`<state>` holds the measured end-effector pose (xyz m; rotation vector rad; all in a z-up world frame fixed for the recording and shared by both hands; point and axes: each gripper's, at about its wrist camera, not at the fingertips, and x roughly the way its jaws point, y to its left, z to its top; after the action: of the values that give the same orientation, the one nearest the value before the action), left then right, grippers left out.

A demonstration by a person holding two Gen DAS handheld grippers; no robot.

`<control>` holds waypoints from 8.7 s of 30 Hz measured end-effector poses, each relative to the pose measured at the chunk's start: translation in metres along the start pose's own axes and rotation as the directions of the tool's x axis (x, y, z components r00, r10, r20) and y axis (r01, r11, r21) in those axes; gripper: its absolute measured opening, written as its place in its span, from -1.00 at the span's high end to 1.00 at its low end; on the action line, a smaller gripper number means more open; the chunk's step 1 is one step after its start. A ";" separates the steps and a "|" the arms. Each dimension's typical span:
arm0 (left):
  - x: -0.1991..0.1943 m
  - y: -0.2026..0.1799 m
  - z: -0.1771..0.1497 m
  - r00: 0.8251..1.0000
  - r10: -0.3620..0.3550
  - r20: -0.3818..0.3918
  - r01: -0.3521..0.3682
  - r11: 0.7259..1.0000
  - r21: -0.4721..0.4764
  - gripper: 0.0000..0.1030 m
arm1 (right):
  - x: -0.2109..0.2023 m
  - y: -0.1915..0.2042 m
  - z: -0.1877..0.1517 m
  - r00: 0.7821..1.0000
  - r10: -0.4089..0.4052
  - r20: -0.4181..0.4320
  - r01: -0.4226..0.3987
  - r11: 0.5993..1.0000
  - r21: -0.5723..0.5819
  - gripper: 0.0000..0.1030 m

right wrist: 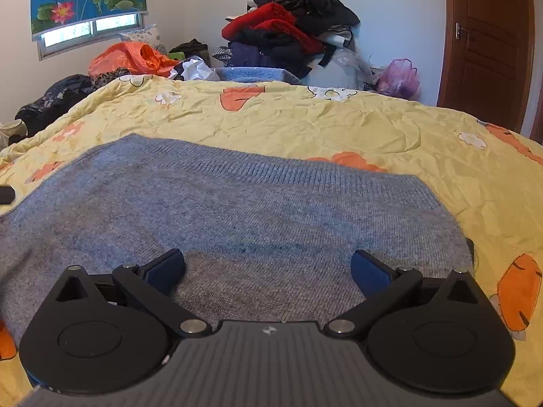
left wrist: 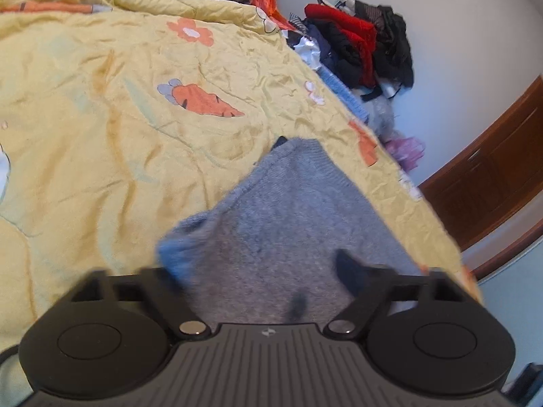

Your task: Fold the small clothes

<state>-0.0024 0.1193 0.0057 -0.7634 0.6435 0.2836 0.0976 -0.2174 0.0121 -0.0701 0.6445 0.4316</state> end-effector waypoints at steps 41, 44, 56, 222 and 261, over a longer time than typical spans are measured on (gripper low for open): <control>-0.051 -0.128 -0.121 0.993 -0.117 -0.026 0.098 0.664 0.741 0.88 | 0.115 -0.010 0.079 0.807 0.566 -0.167 -0.364 0.700 0.614 0.61; -0.052 -0.135 -0.125 0.991 -0.126 -0.036 0.110 0.652 0.750 0.88 | 0.103 -0.015 0.080 0.826 0.545 -0.142 -0.383 0.729 0.567 0.69; -0.051 -0.211 -0.185 0.934 -0.279 -0.223 0.338 0.493 0.802 0.88 | 0.008 -0.151 0.094 0.893 0.448 -0.049 -0.372 0.793 0.482 0.72; -0.014 -0.038 -0.028 0.905 -0.080 -0.417 0.276 0.856 0.436 0.65 | -0.043 -0.047 -0.058 0.772 0.634 -0.052 -0.445 0.596 0.668 0.63; -0.050 0.020 -0.031 0.815 -0.212 -0.540 0.425 0.852 0.306 0.24 | -0.057 -0.033 -0.085 0.702 0.705 -0.098 -0.453 0.549 0.703 0.18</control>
<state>-0.0639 0.1104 0.0093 -0.5144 0.9976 -0.3814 0.0220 -0.2849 -0.0238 0.7795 1.1824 0.8562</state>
